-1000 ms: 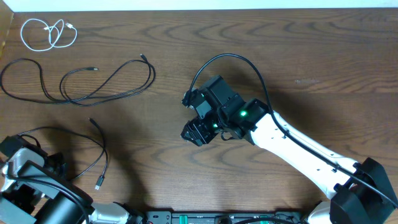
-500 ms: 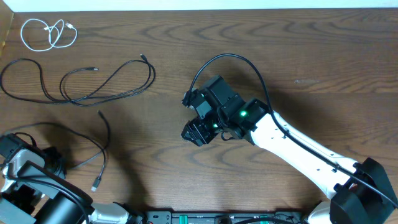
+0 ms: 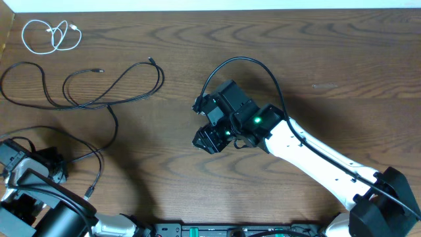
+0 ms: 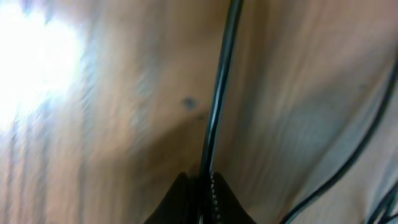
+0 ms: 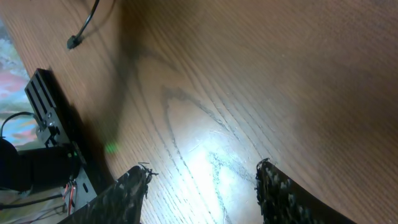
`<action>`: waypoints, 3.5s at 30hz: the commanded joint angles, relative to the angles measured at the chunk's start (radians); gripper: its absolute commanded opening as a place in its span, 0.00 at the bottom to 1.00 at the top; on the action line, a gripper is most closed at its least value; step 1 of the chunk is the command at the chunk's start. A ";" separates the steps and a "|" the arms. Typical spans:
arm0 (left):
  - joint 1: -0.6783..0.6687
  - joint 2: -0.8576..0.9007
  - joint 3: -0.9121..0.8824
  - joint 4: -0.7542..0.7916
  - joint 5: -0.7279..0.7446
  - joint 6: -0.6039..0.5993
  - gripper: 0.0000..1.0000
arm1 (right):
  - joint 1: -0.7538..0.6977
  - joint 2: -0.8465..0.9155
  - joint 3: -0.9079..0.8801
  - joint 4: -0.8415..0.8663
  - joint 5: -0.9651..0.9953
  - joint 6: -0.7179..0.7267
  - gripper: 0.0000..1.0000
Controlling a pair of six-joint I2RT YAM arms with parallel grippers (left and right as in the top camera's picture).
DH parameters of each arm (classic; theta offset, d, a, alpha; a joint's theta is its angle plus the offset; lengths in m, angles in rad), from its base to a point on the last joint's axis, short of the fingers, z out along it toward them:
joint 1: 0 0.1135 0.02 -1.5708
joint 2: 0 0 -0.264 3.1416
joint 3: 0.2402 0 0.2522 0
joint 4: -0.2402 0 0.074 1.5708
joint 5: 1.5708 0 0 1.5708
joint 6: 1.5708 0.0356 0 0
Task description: Untangle cables
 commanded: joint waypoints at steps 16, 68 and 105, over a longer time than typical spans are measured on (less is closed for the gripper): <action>-0.041 -0.203 0.086 -0.064 0.124 0.129 0.94 | 0.007 -0.008 0.006 -0.015 0.001 -0.011 0.56; -0.581 0.102 0.080 -0.182 -0.089 0.375 0.08 | 0.007 -0.008 0.006 0.043 -0.014 0.203 0.59; -0.484 -0.291 0.083 -0.262 -0.352 0.345 0.49 | 0.007 -0.008 0.006 0.026 0.001 0.108 0.49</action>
